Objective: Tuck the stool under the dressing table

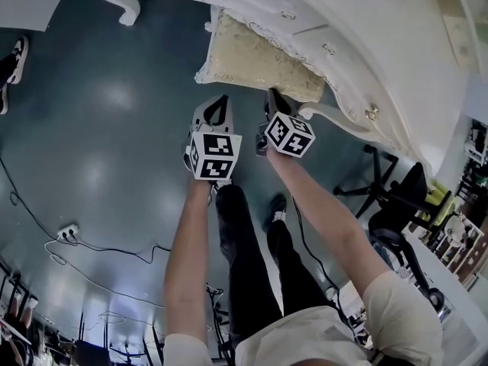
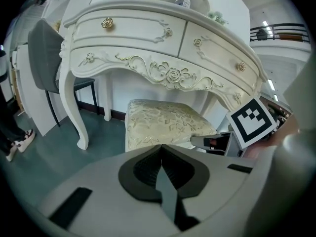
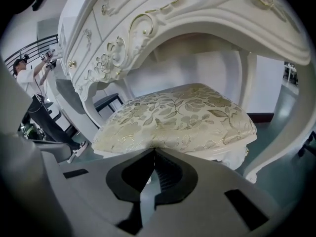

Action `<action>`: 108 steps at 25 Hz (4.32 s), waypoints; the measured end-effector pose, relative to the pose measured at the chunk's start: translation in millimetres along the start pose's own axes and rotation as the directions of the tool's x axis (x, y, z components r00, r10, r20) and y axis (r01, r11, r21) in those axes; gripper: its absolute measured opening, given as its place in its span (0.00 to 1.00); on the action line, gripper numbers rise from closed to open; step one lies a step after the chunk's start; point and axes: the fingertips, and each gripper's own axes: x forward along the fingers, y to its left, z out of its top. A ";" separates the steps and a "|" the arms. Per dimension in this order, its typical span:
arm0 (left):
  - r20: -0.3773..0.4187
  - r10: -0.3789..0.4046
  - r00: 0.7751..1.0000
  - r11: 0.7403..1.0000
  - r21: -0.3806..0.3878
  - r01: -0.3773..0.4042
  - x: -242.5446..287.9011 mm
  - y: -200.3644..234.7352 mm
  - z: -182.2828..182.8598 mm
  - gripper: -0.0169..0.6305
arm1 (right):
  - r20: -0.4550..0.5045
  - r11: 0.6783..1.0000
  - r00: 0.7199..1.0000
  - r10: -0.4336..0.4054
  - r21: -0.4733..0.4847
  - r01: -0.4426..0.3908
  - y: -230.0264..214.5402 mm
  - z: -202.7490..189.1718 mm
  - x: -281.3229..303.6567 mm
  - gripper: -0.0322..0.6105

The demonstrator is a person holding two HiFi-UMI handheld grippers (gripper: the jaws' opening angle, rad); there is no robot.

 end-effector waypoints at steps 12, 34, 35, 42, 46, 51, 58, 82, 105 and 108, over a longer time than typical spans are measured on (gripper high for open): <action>0.028 -0.005 1.000 1.000 -0.006 0.005 11.9 6.5 12.6 0.05 | 0.051 0.999 0.999 -0.002 -0.042 0.004 7.9 46.3 45.2 0.12; 0.030 0.007 1.000 1.000 0.012 -0.008 -11.9 27.5 24.6 0.05 | 0.125 0.994 0.992 -0.027 -0.103 0.040 12.6 97.8 73.5 0.12; 0.031 0.009 0.999 1.000 0.012 -0.009 -13.9 25.9 29.1 0.05 | 0.120 0.993 0.993 -0.021 -0.111 0.034 14.5 99.4 68.1 0.12; 0.080 0.004 0.997 0.999 0.041 -0.007 -41.9 -0.8 91.1 0.05 | 0.092 0.991 0.996 0.017 -0.137 -0.004 25.4 105.8 7.1 0.12; 0.111 -0.009 0.994 0.998 0.060 0.003 -59.4 -26.2 128.5 0.05 | 0.047 0.985 0.998 0.033 -0.174 -0.024 41.8 103.6 -39.0 0.12; 0.109 -0.011 0.994 0.999 0.032 0.008 -85.1 -72.8 148.5 0.05 | 0.003 0.986 0.998 0.065 -0.154 -0.064 53.2 97.1 -110.1 0.12; 0.091 0.081 0.993 0.992 -0.101 -0.072 -143.5 -111.6 136.2 0.05 | -0.055 0.943 0.980 0.191 -0.268 -0.199 80.0 104.3 -207.7 0.12; 0.144 0.264 0.954 0.962 -0.109 -0.250 -371.5 -261.0 162.9 0.05 | -0.155 0.822 0.888 0.434 -0.335 -0.460 54.6 144.0 -484.4 0.12; 0.270 0.320 0.908 0.947 -0.103 -0.303 -456.4 -293.7 200.2 0.05 | -0.060 0.817 0.857 0.512 -0.272 -0.508 37.6 146.6 -589.5 0.12; 0.283 0.307 0.909 0.952 -0.092 -0.292 -451.2 -303.4 203.4 0.05 | -0.059 0.818 0.861 0.505 -0.286 -0.499 34.7 146.1 -592.4 0.12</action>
